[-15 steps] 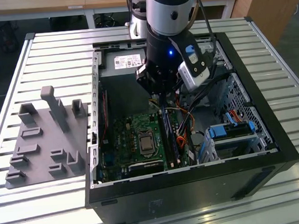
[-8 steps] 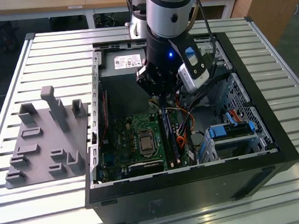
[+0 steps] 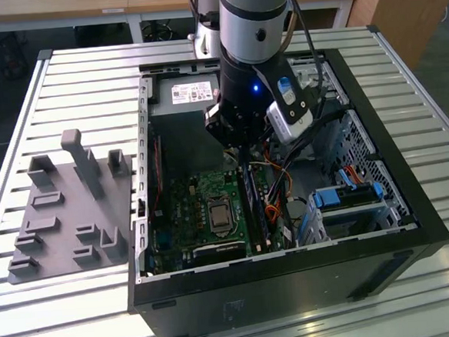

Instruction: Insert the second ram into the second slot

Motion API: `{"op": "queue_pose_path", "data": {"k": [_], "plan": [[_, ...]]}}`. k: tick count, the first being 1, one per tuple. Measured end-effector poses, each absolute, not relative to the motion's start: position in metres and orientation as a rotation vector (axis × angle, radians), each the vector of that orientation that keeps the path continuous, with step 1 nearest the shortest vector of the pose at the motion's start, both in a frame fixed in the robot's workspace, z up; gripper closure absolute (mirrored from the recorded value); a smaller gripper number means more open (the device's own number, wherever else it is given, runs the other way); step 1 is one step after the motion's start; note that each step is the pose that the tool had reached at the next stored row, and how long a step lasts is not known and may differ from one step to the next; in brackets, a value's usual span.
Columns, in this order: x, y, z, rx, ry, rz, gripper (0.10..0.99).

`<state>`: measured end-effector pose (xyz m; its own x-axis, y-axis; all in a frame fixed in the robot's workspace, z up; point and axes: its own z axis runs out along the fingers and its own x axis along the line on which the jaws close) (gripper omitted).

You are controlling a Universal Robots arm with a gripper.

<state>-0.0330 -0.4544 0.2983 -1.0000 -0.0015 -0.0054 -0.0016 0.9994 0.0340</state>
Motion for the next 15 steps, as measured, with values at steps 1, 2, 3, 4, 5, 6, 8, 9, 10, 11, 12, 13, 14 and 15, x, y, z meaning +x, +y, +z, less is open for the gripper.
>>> {"op": "queue_pose_path", "data": {"k": [1, 2, 3, 4, 5, 6, 8, 9, 10, 11, 12, 13, 14, 15], "plan": [[-0.033, -0.454, 0.297, -0.002, 3.136, 0.053, 0.949], [-0.033, -0.454, 0.297, -0.002, 3.136, 0.053, 0.949], [-0.033, -0.454, 0.296, -0.002, 3.136, 0.053, 0.949], [-0.033, -0.454, 0.295, -0.002, 3.136, 0.053, 0.949], [-0.033, -0.454, 0.295, -0.002, 3.136, 0.053, 0.949], [-0.033, -0.454, 0.294, -0.002, 3.136, 0.053, 0.949], [-0.033, -0.454, 0.294, -0.002, 3.136, 0.053, 0.949], [-0.033, -0.454, 0.294, -0.002, 3.136, 0.053, 0.949], [-0.033, -0.454, 0.293, -0.002, 3.136, 0.053, 0.949], [-0.033, -0.454, 0.293, -0.002, 3.136, 0.053, 0.949], [-0.033, -0.455, 0.29, -0.002, 3.136, 0.053, 0.949], [-0.033, -0.455, 0.286, -0.002, 3.136, 0.053, 0.949], [-0.033, -0.455, 0.286, -0.002, 3.136, 0.053, 0.949], [-0.033, -0.455, 0.286, -0.002, 3.136, 0.053, 0.949]]}}
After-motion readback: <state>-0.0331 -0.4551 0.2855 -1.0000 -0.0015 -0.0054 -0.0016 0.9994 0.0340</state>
